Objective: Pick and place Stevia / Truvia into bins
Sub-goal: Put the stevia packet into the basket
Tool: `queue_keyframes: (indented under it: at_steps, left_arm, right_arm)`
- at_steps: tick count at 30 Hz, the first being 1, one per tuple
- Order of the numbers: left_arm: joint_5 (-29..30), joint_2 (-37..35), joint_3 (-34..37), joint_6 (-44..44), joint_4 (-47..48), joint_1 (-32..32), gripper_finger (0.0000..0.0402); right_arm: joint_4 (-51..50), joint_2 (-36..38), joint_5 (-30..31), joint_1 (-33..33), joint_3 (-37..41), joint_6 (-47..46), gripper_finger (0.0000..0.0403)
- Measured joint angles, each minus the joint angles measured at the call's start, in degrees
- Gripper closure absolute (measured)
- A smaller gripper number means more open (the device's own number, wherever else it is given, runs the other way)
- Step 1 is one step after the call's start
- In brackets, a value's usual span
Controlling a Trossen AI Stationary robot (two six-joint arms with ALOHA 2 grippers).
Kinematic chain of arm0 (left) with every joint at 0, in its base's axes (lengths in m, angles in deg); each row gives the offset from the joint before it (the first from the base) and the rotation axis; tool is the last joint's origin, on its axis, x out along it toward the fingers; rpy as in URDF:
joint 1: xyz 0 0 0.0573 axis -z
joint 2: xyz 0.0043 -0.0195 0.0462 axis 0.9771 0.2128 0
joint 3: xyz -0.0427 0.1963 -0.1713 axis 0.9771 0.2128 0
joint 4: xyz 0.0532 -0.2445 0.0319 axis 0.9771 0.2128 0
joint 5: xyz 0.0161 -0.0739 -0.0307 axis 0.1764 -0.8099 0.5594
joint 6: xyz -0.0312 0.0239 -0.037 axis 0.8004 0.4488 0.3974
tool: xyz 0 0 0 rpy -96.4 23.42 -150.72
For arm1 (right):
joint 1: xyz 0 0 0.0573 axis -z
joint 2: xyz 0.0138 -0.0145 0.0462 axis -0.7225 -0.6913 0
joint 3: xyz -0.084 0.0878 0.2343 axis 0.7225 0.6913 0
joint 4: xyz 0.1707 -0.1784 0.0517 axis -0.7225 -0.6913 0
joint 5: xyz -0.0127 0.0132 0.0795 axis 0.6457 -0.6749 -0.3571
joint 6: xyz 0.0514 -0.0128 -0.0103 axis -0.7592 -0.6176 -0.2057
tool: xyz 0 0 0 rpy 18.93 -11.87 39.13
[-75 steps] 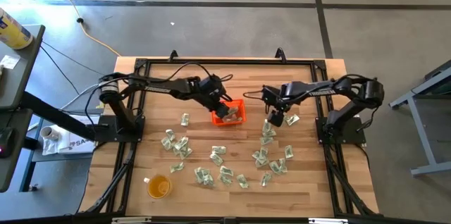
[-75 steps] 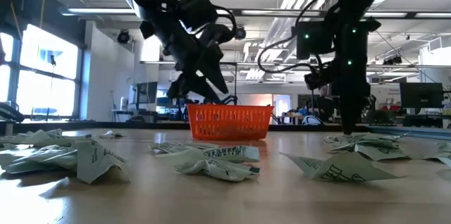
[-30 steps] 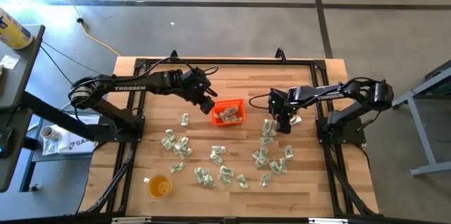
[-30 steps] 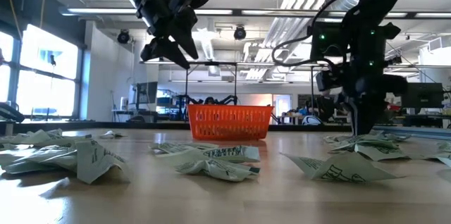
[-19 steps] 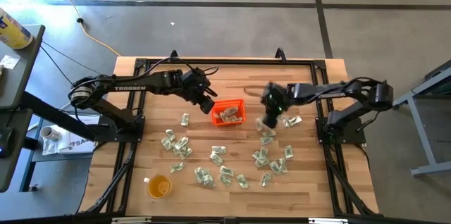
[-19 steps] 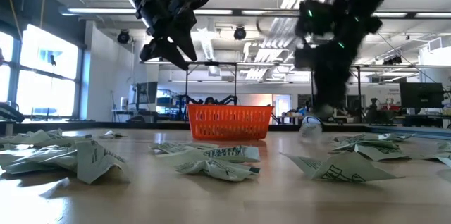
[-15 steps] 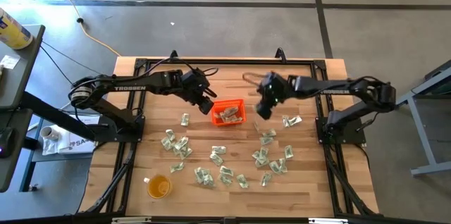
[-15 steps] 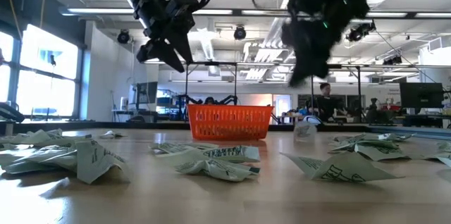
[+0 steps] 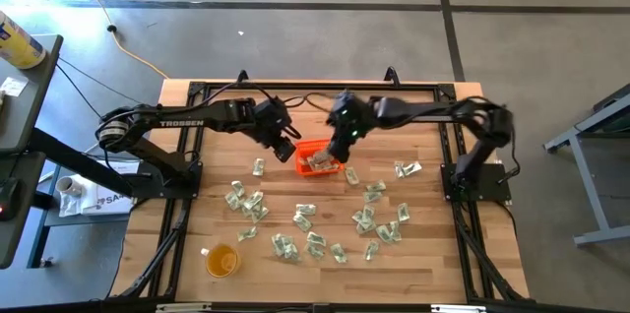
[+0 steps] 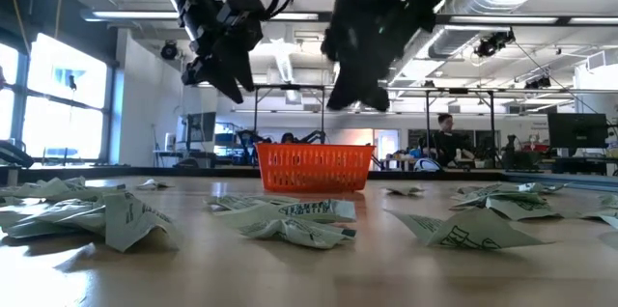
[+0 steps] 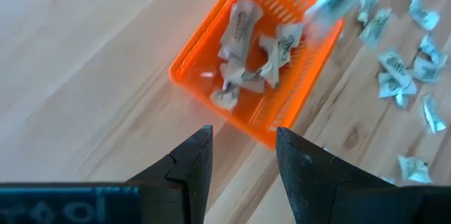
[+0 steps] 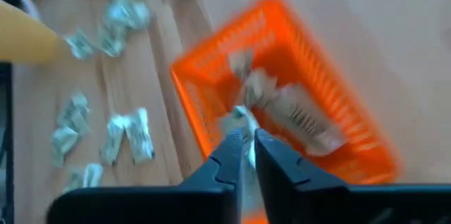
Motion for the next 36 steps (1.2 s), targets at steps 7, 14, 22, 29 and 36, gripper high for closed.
queue_keyframes:
  at_steps: [7, 14, 22, 29, 36]
  left_arm:
    - [0.0, 0.0, 0.0, 0.0, 7.8, 0.0, 0.0213]
    - [0.5, 0.0, 0.0, -2.6, 12.9, 0.0, 0.0213]
    - [12.7, 0.5, 2.2, 9.5, 26.3, 0.5, 0.0213]
    - [9.4, 0.5, 9.4, 20.8, 15.1, 3.6, 0.0209]
    - [11.8, 0.5, 16.2, 26.1, 6.1, 5.3, 0.0173]
  right_arm:
    - [-3.9, -3.6, 0.4, -0.3, -3.7, 0.4, 0.0274]
    - [-23.0, 6.5, 21.0, 0.0, -6.0, 10.0, 0.0198]
    - [-28.5, 18.6, 29.7, 3.2, 3.7, 2.5, 0.0168]
    - [-22.1, 23.4, 27.9, 4.7, 15.1, -4.0, 0.0155]
    - [-14.5, 23.5, 25.8, 4.5, 21.7, -6.5, 0.0155]
